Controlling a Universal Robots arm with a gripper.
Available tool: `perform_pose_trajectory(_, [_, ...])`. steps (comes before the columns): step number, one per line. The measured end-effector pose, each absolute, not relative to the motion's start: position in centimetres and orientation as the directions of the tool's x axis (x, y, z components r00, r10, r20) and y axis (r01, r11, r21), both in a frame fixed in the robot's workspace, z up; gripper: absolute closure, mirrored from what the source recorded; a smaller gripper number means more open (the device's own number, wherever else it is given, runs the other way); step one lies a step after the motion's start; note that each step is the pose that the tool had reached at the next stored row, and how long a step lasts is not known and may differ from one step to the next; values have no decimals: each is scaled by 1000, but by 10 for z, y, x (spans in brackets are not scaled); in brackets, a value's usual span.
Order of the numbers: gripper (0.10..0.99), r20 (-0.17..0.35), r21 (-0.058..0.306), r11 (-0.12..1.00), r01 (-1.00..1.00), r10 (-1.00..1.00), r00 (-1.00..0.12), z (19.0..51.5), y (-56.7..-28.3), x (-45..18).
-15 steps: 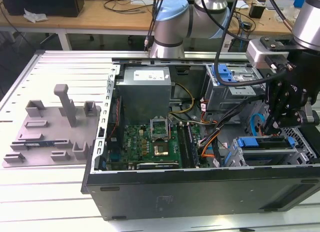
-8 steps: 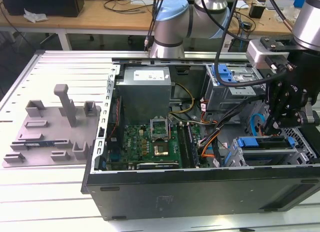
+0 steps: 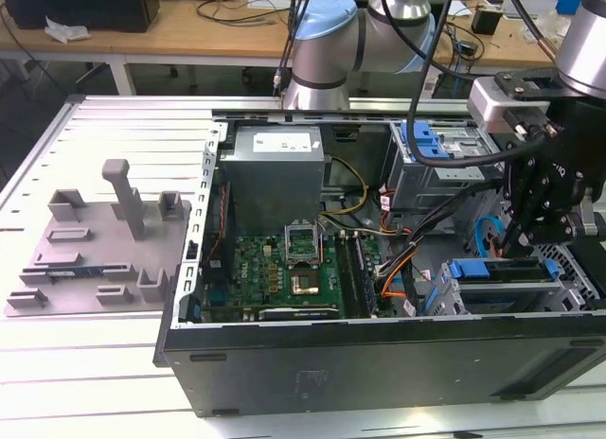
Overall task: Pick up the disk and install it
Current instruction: 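Insert the second disk wire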
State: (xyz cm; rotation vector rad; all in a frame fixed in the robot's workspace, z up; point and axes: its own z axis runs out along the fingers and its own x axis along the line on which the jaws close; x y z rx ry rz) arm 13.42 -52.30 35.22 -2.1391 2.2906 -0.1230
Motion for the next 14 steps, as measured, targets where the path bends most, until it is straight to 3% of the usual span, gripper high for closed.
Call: perform_pose_trajectory(14, [925,50,-61,67,-996,-996,-70,351,-525,135])
